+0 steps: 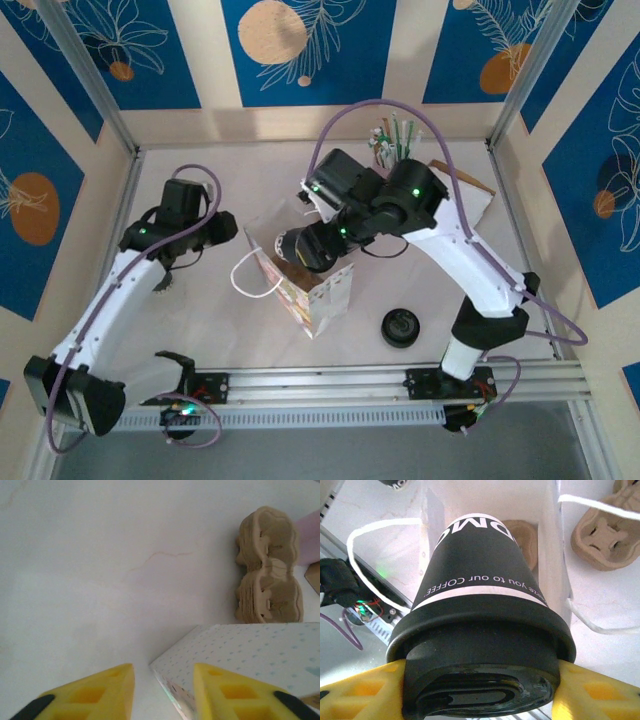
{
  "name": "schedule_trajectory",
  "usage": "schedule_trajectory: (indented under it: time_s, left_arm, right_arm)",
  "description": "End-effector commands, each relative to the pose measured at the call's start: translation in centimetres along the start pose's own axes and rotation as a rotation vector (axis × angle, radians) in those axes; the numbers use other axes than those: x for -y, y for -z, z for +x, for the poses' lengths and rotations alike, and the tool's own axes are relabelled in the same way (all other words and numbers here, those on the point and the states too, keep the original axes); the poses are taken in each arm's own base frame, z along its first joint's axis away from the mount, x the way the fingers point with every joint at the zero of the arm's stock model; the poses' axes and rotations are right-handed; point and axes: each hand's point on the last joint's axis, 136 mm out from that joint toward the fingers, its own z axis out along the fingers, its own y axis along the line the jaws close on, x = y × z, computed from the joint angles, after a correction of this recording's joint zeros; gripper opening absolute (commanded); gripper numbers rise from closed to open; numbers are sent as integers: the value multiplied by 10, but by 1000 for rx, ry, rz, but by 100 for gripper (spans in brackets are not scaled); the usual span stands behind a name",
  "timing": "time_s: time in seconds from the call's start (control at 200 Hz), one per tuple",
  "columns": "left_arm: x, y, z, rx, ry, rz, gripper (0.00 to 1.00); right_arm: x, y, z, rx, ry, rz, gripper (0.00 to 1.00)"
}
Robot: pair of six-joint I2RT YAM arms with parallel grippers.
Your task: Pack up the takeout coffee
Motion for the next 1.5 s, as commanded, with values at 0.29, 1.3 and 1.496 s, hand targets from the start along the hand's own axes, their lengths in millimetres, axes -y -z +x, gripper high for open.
schedule_trajectory:
  time_s: [0.29,1.3,1.496]
  left_arm:
    - [63,103,-55,321,-288,224,100]
    - [257,121,71,400,-1527,618,100]
    - [261,118,80,384,-1541,654,100]
  right_arm:
    - [22,55,28,21,-51,-23,54]
    - [30,92,57,67,-232,-338,55]
    - [26,90,56,59,-229,-364,55]
